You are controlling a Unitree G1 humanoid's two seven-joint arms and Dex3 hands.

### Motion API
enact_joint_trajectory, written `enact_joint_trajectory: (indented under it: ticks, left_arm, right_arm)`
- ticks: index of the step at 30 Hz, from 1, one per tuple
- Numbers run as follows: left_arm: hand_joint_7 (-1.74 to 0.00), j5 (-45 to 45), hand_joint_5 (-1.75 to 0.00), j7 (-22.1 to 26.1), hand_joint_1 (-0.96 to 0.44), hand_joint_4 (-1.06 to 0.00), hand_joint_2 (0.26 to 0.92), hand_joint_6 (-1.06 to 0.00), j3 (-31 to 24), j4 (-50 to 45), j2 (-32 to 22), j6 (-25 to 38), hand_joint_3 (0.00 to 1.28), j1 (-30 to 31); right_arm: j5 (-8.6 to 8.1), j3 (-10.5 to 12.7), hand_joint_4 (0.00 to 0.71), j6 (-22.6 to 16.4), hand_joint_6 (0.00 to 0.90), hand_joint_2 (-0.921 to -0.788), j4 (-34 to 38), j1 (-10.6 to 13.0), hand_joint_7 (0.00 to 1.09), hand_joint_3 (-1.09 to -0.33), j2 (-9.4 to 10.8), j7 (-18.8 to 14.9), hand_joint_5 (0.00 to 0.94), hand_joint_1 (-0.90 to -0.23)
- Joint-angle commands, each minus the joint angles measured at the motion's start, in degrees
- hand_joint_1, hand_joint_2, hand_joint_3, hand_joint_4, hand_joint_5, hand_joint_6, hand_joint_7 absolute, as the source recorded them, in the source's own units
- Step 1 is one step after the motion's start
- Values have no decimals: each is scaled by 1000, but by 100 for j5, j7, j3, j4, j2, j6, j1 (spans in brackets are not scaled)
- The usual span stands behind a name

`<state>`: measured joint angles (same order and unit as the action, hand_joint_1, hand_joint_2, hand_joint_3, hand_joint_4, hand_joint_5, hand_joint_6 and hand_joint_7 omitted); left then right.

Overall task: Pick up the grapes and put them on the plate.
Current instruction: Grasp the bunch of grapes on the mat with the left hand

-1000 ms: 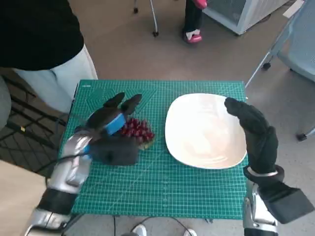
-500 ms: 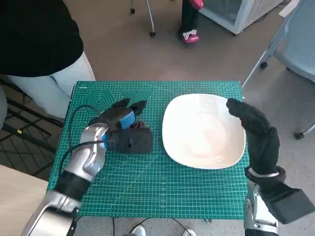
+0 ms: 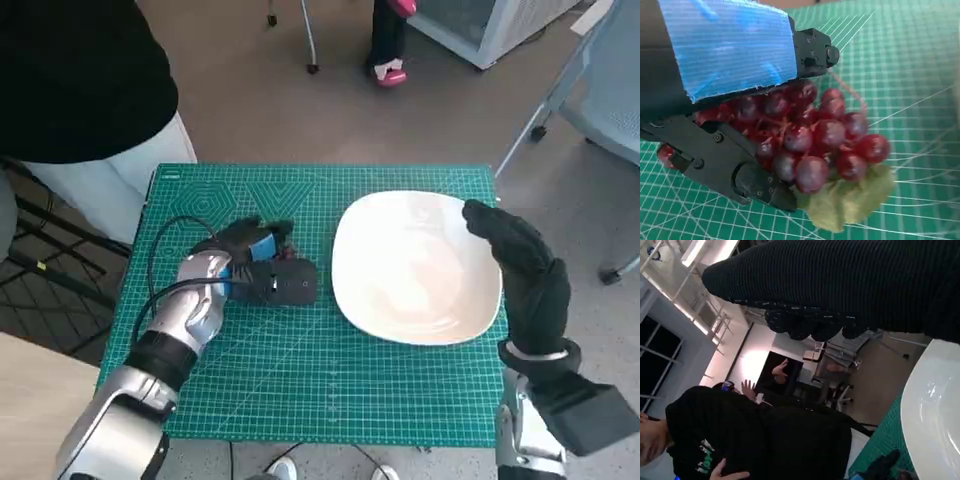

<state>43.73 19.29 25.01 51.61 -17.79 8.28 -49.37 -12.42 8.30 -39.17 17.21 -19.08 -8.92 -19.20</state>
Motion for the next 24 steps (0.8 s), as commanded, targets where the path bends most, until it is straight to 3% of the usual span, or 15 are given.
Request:
enact_joint_trajectory:
  ticks: [1,15,24]
  left_arm:
    - [-1,-82,1,-135,-214,1,695,-105,116,562,106,-41,0,-234]
    - [-7,-343,1,-304,-163,1,700,-121,191,1698,345,-114,3,-574]
    - [-27,-558,-8,-523,-74,-53,736,-246,153,1924,413,-264,13,-543]
  right_arm:
    - [-22,3,359,86,98,-921,10,158,374,-862,-23,-6,6,-629]
    - [10,6,359,91,107,-921,2,184,368,-863,-15,22,5,-623]
    - [23,-2,359,89,109,-921,-2,171,365,-865,-19,16,4,-620]
